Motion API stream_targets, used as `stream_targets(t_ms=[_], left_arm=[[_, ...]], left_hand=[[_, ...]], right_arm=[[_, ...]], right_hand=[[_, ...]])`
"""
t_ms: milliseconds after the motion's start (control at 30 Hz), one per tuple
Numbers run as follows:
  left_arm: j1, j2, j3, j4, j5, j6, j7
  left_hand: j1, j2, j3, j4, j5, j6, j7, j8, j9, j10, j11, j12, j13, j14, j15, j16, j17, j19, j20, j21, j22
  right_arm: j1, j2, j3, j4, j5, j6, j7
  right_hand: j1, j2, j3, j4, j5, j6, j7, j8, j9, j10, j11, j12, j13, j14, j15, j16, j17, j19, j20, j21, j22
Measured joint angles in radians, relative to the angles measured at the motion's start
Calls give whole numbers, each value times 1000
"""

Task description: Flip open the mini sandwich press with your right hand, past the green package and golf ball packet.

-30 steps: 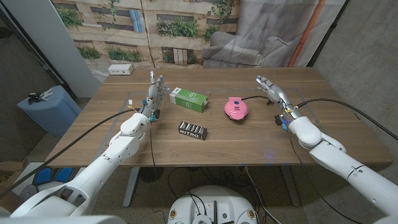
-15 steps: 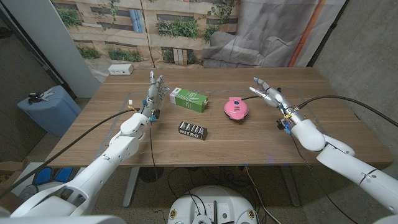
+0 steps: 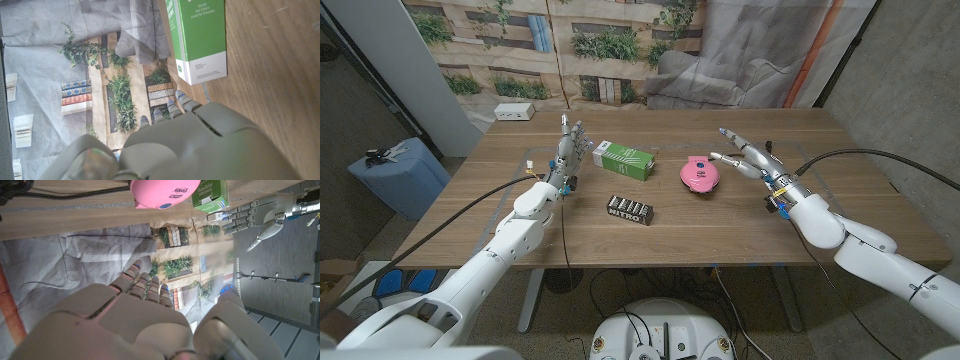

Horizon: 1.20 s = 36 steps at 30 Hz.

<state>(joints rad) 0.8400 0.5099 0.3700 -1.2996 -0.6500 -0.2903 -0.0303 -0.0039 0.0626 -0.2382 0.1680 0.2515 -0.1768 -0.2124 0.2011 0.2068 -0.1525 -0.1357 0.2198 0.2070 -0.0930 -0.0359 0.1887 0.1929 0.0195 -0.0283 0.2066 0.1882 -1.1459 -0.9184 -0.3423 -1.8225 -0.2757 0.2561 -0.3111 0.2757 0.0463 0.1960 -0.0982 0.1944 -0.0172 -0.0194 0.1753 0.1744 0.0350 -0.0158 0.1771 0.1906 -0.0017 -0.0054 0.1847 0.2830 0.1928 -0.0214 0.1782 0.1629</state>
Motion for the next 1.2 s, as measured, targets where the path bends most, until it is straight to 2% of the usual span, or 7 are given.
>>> stream_targets(t_ms=[133,333,433,500,567,700,1200], left_arm=[[0,0,0,0,0,0,0],[0,0,0,0,0,0,0],[0,0,0,0,0,0,0],[0,0,0,0,0,0,0],[0,0,0,0,0,0,0],[0,0,0,0,0,0,0],[0,0,0,-1,0,0,0]], left_hand=[[0,0,0,0,0,0,0,0,0,0,0,0,0,0,0,0,0,0,0,0,0],[0,0,0,0,0,0,0,0,0,0,0,0,0,0,0,0,0,0,0,0,0],[0,0,0,0,0,0,0,0,0,0,0,0,0,0,0,0,0,0,0,0,0],[0,0,0,0,0,0,0,0,0,0,0,0,0,0,0,0,0,0,0,0,0],[0,0,0,0,0,0,0,0,0,0,0,0,0,0,0,0,0,0,0,0,0],[0,0,0,0,0,0,0,0,0,0,0,0,0,0,0,0,0,0,0,0,0],[0,0,0,0,0,0,0,0,0,0,0,0,0,0,0,0,0,0,0,0,0]], right_arm=[[-7,-14,-3,-29,-57,-12,-5],[-30,-28,-4,-80,-132,-49,-17],[-46,-32,-3,-107,-170,-84,-28],[-54,-35,-3,-120,-191,-99,-33],[-61,-38,-3,-134,-209,-111,-38],[-74,-40,-9,-158,-278,-154,-55],[-84,-19,-68,-190,-456,-266,-122]], right_hand=[[12,-12,3,-3,0,-12,2,0,0,-8,-2,0,0,-11,0,0,-5,-2,-2,0,0],[12,-12,7,-13,0,-17,-4,0,0,-8,-2,0,0,-11,0,0,-8,-2,-2,0,0],[12,-12,8,-14,0,-19,-6,0,0,-8,-2,0,0,-15,4,0,-9,-2,-2,0,0],[12,-12,11,-23,0,-25,-11,0,0,-12,-6,0,0,-18,7,0,-11,-1,-2,0,0],[26,-26,9,-24,0,-30,-9,0,0,-14,-8,0,0,-18,7,0,-14,-1,-2,0,0],[31,-22,13,-28,0,-35,-11,0,0,-17,-4,0,0,-18,7,0,-14,-1,-2,0,0],[103,-36,33,-72,0,-45,-20,14,0,-10,-11,5,0,-10,0,12,-32,17,2,8,0]])
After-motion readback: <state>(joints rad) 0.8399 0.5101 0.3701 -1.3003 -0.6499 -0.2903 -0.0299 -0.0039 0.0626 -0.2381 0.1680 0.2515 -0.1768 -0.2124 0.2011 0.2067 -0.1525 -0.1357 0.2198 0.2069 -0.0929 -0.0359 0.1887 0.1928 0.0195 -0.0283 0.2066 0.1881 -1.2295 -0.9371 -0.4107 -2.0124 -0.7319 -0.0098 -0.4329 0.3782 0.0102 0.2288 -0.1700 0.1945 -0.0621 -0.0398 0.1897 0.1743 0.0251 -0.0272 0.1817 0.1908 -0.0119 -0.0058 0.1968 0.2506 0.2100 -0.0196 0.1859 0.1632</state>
